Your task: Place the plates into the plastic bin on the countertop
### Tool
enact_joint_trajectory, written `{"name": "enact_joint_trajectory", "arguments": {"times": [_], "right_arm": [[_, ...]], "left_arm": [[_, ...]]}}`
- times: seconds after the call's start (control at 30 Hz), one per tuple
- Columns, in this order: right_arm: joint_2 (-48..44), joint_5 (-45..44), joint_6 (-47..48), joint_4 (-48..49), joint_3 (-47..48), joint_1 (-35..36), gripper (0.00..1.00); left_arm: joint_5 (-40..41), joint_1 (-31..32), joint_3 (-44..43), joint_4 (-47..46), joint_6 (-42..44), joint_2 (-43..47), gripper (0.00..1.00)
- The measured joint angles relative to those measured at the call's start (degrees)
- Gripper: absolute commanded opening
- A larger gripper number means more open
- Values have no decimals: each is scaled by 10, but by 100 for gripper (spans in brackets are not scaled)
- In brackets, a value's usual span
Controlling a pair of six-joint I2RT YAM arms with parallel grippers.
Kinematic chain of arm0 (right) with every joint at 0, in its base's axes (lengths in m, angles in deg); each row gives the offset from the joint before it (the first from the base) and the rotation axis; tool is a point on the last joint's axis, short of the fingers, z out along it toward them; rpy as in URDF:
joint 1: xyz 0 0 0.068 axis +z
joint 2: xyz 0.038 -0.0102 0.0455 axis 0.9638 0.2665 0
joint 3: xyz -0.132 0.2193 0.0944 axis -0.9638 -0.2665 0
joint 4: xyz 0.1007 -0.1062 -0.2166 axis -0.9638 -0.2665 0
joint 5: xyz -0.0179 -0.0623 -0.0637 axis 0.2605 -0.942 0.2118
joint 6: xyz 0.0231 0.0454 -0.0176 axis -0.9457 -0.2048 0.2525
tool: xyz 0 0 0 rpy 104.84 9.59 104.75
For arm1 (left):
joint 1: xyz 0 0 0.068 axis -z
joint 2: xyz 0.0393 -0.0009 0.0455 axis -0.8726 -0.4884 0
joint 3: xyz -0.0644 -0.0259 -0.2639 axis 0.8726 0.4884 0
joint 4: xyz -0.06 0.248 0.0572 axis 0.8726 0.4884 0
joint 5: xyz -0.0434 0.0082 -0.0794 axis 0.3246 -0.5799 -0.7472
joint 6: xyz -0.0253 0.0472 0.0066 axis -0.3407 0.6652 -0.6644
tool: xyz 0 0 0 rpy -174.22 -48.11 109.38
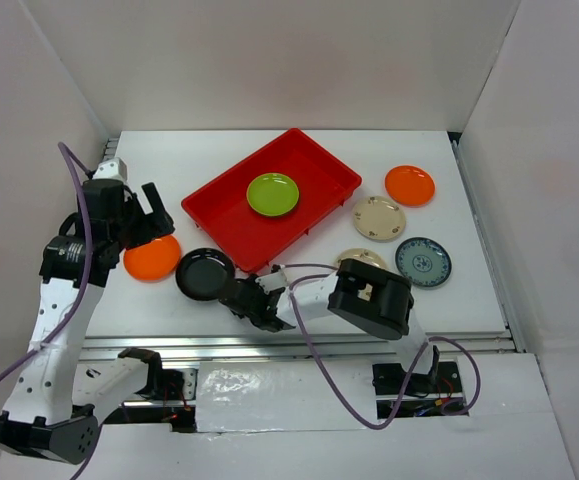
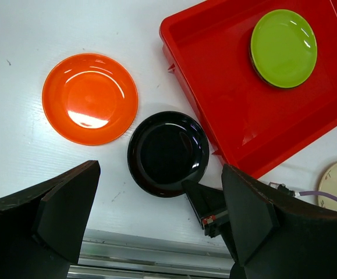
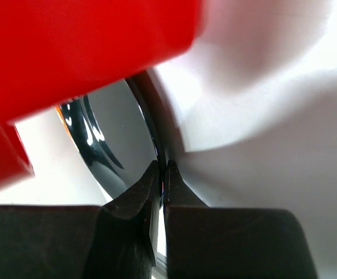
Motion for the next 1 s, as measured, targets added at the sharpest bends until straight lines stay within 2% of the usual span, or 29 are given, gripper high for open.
{"name": "enact_joint_trajectory", "arguments": {"times": [0.33,0.53,0.7,0.77,0.83,0.9,1.0], "right_arm": [[-76,-28,-14,-4,-101,47,0],[-138,-12,25,-37,-145,87,0],[-258,-14,76,-47,-182,107,0],[-320,-21,106,-59,-189,86,0],[-364,-12,163,-61,-187,33,0],[-381,21,234,-83,-158,-54,0],[-320,95,360,-140,-30,-213,0]], "left_arm": [[8,1,2,3,0,11,99],[40,1,-5,14,-6,12,99],[83,-10,-26,20,-36,12,99],[90,-23,-30,16,-51,8,99],[76,-45,-30,6,-65,-7,99],[50,-78,-29,-10,-80,-30,99],[-16,-133,-24,-45,-97,-80,99]]}}
